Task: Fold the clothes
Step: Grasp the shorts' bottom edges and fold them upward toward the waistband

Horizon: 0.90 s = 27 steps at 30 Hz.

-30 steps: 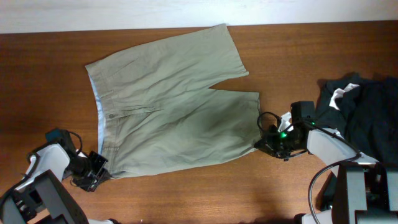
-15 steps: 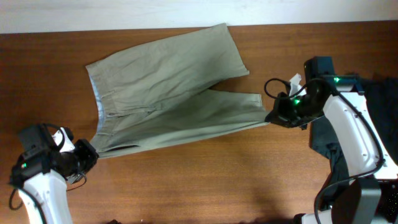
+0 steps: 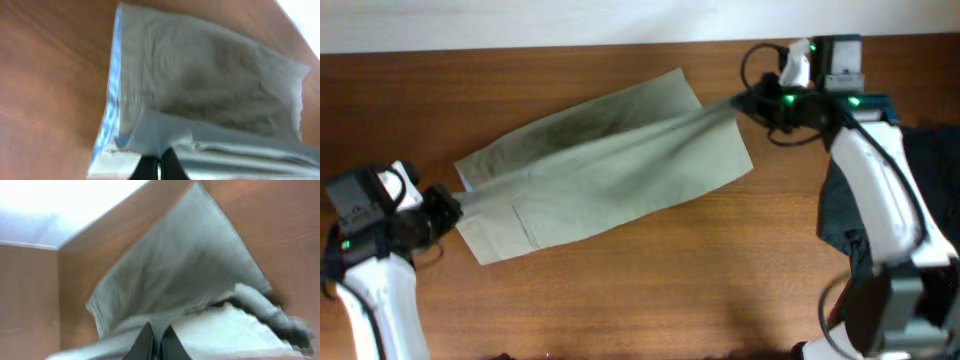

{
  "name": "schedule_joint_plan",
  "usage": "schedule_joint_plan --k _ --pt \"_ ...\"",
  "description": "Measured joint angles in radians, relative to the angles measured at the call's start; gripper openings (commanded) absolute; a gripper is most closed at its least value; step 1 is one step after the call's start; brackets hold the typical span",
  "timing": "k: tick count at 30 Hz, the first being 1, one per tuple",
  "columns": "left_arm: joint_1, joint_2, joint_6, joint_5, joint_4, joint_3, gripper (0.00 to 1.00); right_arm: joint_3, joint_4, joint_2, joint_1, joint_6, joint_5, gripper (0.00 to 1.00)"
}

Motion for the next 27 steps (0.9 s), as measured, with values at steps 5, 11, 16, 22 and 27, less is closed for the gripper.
schedule_joint_plan --k 5,11,16,22,27 --pt "-0.024 0.277 0.000 -0.021 0.319 -0.001 0.00 0.000 0.364 0.272 0.071 0.039 0.027 0.04" --pt "-0.062 0.340 0.000 -0.048 0.498 -0.002 0.00 0.000 0.521 0.326 0.079 0.112 0.053 0.04" --pt "-0.064 0.340 0.001 -0.055 0.520 -0.002 0.82 0.000 0.542 0.326 0.079 0.130 0.071 0.98" --pt "0.022 0.340 0.001 -0.128 0.406 0.004 0.95 0.016 0.171 0.326 -0.031 -0.040 0.003 0.99" --pt "0.017 0.334 0.112 -0.040 0.142 0.017 0.71 0.018 -0.203 0.326 -0.068 -0.256 0.138 0.66"
